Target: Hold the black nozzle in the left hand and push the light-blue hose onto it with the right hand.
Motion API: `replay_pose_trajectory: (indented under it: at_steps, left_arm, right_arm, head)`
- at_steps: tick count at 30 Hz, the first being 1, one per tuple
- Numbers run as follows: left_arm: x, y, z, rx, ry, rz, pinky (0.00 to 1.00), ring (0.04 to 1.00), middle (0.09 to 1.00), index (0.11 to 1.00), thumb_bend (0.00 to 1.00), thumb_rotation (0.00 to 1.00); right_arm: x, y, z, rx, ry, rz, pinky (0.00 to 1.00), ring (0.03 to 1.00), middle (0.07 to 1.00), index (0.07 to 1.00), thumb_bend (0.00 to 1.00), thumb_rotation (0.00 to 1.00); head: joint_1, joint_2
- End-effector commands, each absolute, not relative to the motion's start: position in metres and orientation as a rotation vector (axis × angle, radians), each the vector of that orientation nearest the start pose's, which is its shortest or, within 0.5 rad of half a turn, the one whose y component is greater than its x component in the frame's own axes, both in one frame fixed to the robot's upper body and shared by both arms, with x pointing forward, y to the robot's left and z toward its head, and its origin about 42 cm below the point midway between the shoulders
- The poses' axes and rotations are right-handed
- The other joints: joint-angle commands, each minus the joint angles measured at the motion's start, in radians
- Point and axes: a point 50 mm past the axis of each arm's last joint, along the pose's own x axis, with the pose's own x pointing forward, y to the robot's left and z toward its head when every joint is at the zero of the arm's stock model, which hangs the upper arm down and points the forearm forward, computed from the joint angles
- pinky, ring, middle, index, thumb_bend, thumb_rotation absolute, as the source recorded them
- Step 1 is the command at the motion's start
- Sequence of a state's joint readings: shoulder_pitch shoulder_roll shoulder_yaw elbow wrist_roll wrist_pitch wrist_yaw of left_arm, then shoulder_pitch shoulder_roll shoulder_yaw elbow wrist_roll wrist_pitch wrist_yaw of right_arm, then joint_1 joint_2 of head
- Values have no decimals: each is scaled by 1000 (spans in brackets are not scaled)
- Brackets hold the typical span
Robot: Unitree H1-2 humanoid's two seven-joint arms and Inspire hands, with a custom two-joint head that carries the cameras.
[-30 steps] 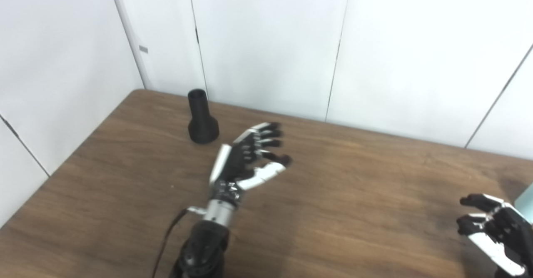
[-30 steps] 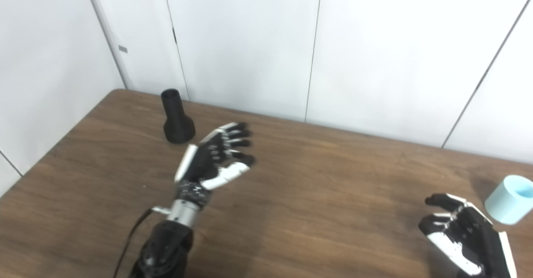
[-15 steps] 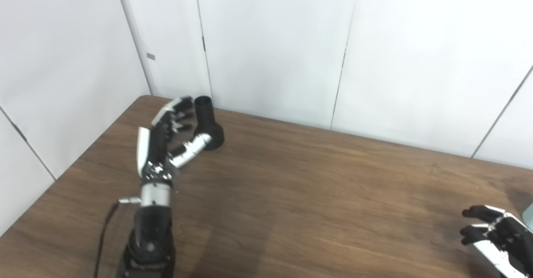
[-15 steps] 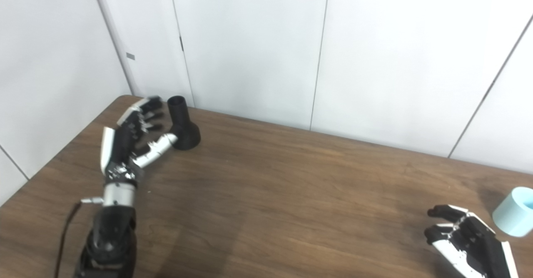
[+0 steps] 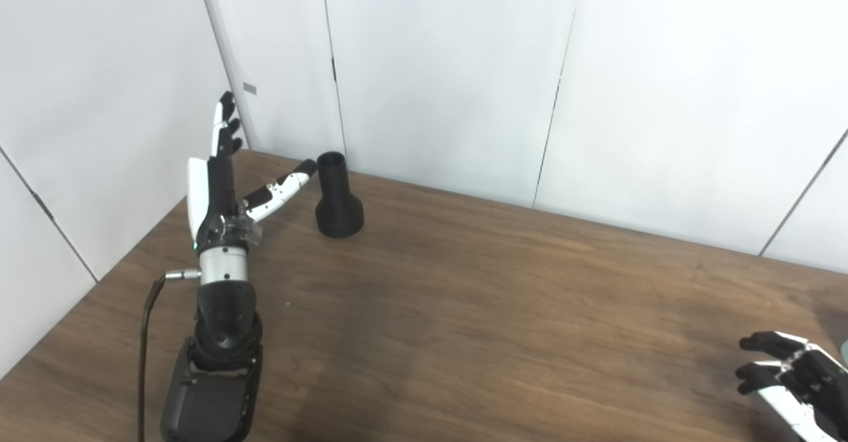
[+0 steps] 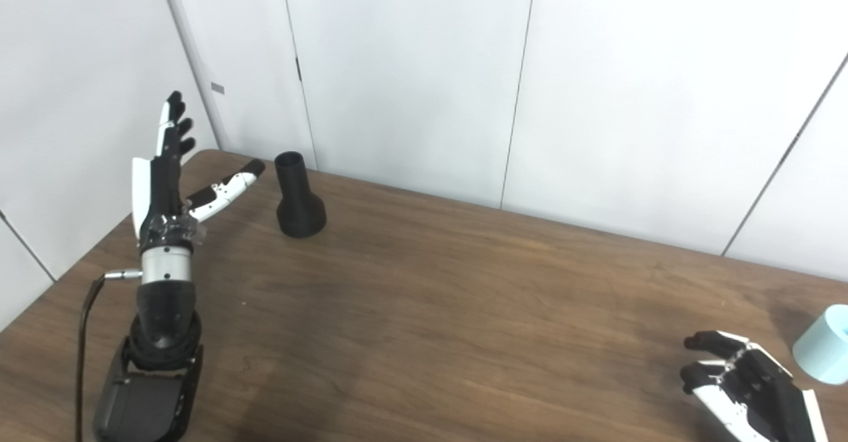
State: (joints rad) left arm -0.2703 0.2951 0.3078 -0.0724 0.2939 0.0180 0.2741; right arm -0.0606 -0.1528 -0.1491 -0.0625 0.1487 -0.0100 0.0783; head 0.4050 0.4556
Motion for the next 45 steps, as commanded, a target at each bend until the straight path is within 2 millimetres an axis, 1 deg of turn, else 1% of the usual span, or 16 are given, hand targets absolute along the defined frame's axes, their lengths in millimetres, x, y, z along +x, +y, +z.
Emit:
replay_pose_trajectory:
  at_steps: [1, 3, 6, 11, 14, 20, 27, 29, 33, 37, 38, 39, 40, 42, 44, 45]
  left_arm:
    - [353, 374, 260, 534, -485, 579, 912, 976, 998, 1000, 890, 233]
    - [362, 378, 258, 557, -439, 547, 975, 995, 1000, 1000, 924, 247]
    - [368, 382, 257, 590, -378, 517, 998, 1000, 1000, 1000, 975, 315]
    - [379, 390, 255, 617, -292, 472, 991, 1000, 1000, 1000, 1000, 366]
    - [388, 395, 254, 643, -250, 480, 923, 1000, 1000, 1000, 1000, 412]
    - [402, 405, 252, 656, -209, 487, 901, 1000, 1000, 1000, 1000, 386]
    - [408, 406, 242, 636, -178, 501, 997, 1000, 1000, 1000, 1000, 393]
    - [410, 405, 238, 624, -155, 499, 992, 1000, 1000, 1000, 1000, 379]
    - [417, 403, 233, 587, -129, 486, 896, 1000, 1000, 1000, 1000, 370]
    - [425, 399, 230, 584, -99, 435, 929, 1000, 1000, 1000, 1000, 371]
    - [427, 397, 229, 596, -88, 422, 916, 1000, 1000, 1000, 1000, 378]
    - [429, 395, 229, 597, -79, 414, 825, 960, 980, 998, 1000, 378]
    - [431, 394, 229, 593, -71, 408, 446, 550, 621, 988, 1000, 364]
    - [436, 392, 230, 598, -54, 397, 263, 368, 430, 991, 1000, 353]
    - [441, 391, 231, 638, -41, 385, 424, 611, 669, 982, 1000, 365]
    - [444, 390, 232, 648, -39, 383, 417, 601, 651, 983, 1000, 372]
  right_arm:
    - [304, -293, 159, -9, -237, -41, 332, 447, 585, 537, 1000, 392]
    - [304, -293, 159, -13, -244, -44, 332, 448, 583, 538, 1000, 394]
    - [303, -293, 159, -24, -252, -47, 332, 451, 585, 545, 1000, 398]
    - [303, -293, 159, -16, -240, -55, 335, 451, 580, 551, 1000, 408]
    - [305, -292, 159, 0, -242, -53, 330, 442, 581, 565, 1000, 412]
    - [307, -291, 158, 22, -248, -59, 322, 435, 566, 585, 1000, 436]
    - [304, -291, 160, 23, -255, -67, 317, 425, 548, 595, 1000, 449]
    - [303, -291, 161, 16, -254, -68, 315, 424, 547, 587, 1000, 457]
    - [300, -289, 162, 8, -252, -68, 312, 422, 545, 574, 1000, 463]
    - [299, -289, 164, -11, -256, -60, 316, 425, 552, 558, 1000, 466]
    - [298, -288, 164, -17, -255, -54, 319, 426, 558, 558, 1000, 462]
    - [298, -288, 164, -21, -254, -50, 320, 425, 562, 558, 1000, 459]
    - [297, -288, 165, -24, -253, -48, 323, 425, 566, 558, 1000, 450]
    - [296, -287, 166, -31, -254, -48, 325, 425, 572, 562, 1000, 441]
    - [295, -286, 167, -35, -255, -47, 328, 427, 578, 567, 1000, 436]
    - [294, -286, 167, -37, -256, -48, 328, 428, 581, 569, 1000, 439]
  head:
    - [-1, 1]
    - [-1, 0]
    - [0, 2]
    - [-4, 4]
    - [-3, 1]
    - [-11, -9]
    - [-13, -5]
    - [-15, -4]
    - [-22, 1]
    - [-28, 6]
    - [-28, 6]
    - [-29, 6]
    - [-30, 7]
    - [-35, 8]
    - [-38, 9]
    - [-40, 10]
